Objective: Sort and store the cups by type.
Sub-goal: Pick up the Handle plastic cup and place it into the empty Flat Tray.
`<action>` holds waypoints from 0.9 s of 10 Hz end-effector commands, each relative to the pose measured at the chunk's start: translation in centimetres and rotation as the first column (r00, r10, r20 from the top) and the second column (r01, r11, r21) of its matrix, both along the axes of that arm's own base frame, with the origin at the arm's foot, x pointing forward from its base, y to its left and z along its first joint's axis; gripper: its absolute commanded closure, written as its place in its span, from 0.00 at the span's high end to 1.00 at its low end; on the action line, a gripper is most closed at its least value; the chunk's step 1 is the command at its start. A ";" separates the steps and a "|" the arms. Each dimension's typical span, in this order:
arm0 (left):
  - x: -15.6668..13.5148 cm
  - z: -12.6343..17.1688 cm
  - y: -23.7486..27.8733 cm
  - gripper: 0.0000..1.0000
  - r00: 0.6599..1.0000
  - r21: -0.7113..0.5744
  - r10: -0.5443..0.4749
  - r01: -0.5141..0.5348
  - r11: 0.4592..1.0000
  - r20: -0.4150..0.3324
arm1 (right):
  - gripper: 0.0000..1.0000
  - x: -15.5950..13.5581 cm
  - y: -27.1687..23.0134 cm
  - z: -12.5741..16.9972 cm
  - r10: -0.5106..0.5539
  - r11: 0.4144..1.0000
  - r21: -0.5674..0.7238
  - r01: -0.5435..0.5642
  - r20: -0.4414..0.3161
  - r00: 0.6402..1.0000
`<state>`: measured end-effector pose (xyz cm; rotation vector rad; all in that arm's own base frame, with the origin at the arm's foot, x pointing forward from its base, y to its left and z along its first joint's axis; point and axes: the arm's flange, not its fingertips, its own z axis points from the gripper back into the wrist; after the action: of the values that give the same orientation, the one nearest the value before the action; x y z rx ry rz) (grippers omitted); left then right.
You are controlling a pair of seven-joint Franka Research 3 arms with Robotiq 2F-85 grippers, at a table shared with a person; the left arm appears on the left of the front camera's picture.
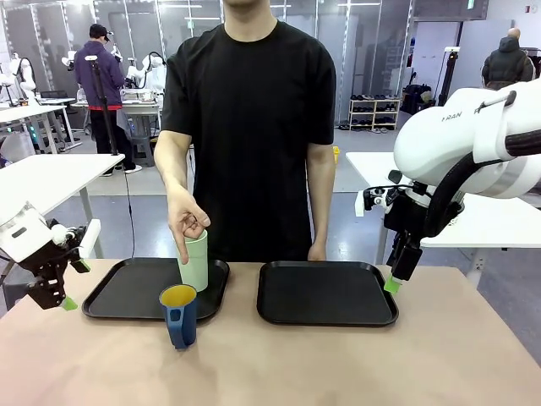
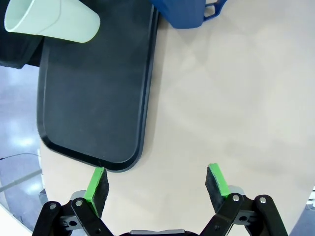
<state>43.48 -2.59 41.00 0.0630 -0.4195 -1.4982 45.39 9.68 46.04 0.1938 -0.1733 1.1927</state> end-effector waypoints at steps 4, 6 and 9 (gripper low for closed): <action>1.9 -4.5 -1.2 1.00 0.980 -0.267 -0.180 0.151 0.952 -0.088 | 1.00 -0.1 -0.1 0.2 -0.002 1.000 -0.006 0.002 -0.005 1.000; 2.2 -6.3 -1.0 1.00 0.960 -0.402 -0.270 0.222 0.889 -0.068 | 1.00 -0.1 -0.1 0.2 -0.002 1.000 -0.006 0.002 -0.005 1.000; 2.8 -8.9 1.2 1.00 0.947 -0.562 -0.323 0.267 0.783 0.000 | 1.00 -0.1 -0.1 0.2 -0.002 1.000 -0.006 0.002 -0.005 1.000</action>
<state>44.68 -2.09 33.25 -0.4891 -0.7529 -1.6218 45.39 9.68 46.04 0.1939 -0.1733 1.1926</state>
